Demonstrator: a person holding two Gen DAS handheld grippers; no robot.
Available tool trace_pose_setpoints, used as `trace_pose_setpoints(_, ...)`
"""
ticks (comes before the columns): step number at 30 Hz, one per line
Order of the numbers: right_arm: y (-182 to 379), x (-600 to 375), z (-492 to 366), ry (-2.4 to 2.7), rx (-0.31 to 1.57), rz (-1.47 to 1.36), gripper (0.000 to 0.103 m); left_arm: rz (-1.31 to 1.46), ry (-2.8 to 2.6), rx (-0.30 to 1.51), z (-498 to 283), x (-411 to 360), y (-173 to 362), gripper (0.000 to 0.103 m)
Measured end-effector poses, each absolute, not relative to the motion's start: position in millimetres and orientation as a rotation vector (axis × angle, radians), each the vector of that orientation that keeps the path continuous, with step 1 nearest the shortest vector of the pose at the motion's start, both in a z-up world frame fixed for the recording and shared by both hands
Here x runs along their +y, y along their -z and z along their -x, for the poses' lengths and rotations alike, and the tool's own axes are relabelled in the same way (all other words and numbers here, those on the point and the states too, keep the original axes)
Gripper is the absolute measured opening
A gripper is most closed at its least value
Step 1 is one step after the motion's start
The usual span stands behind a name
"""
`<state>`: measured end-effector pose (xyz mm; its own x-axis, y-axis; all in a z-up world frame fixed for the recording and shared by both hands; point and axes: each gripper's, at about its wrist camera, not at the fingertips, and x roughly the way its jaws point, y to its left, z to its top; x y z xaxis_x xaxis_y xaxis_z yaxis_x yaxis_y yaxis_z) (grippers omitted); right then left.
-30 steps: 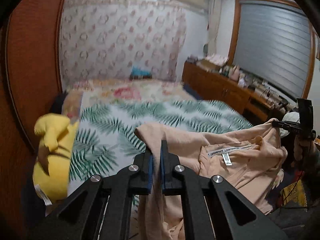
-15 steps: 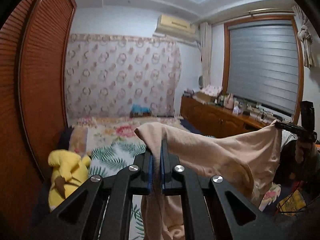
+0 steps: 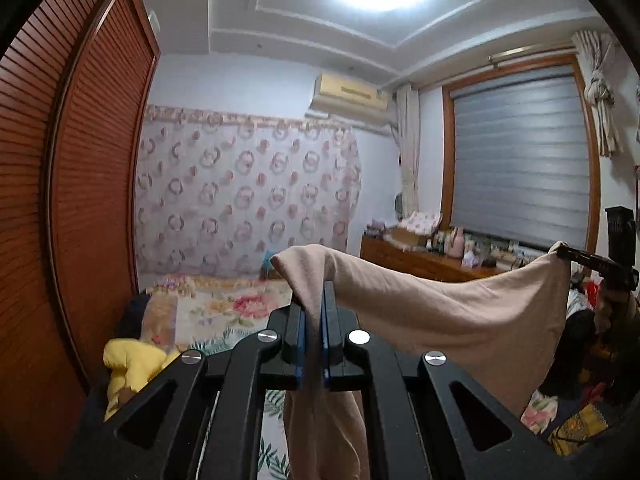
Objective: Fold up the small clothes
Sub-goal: 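Lift the shirt hem high with both tools, stretching it between them, then lay the shirt down flat and open both tools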
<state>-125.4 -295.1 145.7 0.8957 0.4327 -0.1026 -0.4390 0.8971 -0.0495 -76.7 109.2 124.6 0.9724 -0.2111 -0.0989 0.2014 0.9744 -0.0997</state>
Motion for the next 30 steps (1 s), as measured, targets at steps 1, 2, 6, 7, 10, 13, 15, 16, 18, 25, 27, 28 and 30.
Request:
trace_pose_setpoints(1,-149.1,-294.5,127.8,-0.449,0.071,0.077,0.008,0.09,0.209,0.095,78.5,110.5,-131.0,0.007)
trace_pose_setpoints(2,-151.9,-294.6,128.5,-0.444,0.056,0.083,0.008,0.091,0.21,0.075,79.6,112.9,-140.5,0.007)
trace_pose_setpoints(6,-177.0,-293.8,137.0,-0.438,-0.017,0.114,0.008,0.064,0.199,0.021,73.5,116.3,-170.7,0.007)
trace_pose_setpoints(7,-182.4,-292.9,137.7,-0.436,-0.035,0.121,0.008,0.06,0.199,0.008,69.9,117.1,-179.4,0.007)
trace_pose_setpoints(10,-201.4,-287.0,130.6,-0.424,-0.077,0.152,0.008,0.034,0.187,-0.014,55.0,115.8,-200.4,0.007)
trace_pose_setpoints(13,-214.9,-277.5,99.5,-0.393,-0.077,0.2,0.008,-0.006,0.146,-0.006,23.5,113.5,-215.3,0.007)
trace_pose_setpoints(15,-217.7,-270.6,62.4,-0.39,-0.044,0.213,0.008,-0.003,0.133,0.032,-10.0,118.4,-215.9,0.007)
trace_pose_setpoints(16,-215.9,-265.5,43.2,-0.377,-0.027,0.227,0.008,0.004,0.125,0.055,-29.1,122.0,-211.4,0.007)
trace_pose_setpoints(18,-210.4,-255.0,2.2,-0.366,0.021,0.253,0.008,-0.002,0.1,0.104,-65.0,126.2,-196.2,0.007)
trace_pose_setpoints(25,-123.0,-220.4,-188.1,-0.357,0.25,0.278,0.008,-0.036,0.044,0.363,-224.0,137.2,-91.3,0.007)
trace_pose_setpoints(27,-89.9,-208.2,-241.2,-0.355,0.311,0.279,0.008,-0.041,0.036,0.431,-266.8,139.1,-61.0,0.007)
trace_pose_setpoints(28,-78.8,-203.9,-260.5,-0.355,0.338,0.28,0.008,-0.039,0.031,0.465,-285.9,141.1,-45.3,0.007)
trace_pose_setpoints(30,-44.3,-192.9,-307.7,-0.34,0.423,0.293,0.008,-0.055,0.024,0.515,-313.0,138.8,-22.1,0.007)
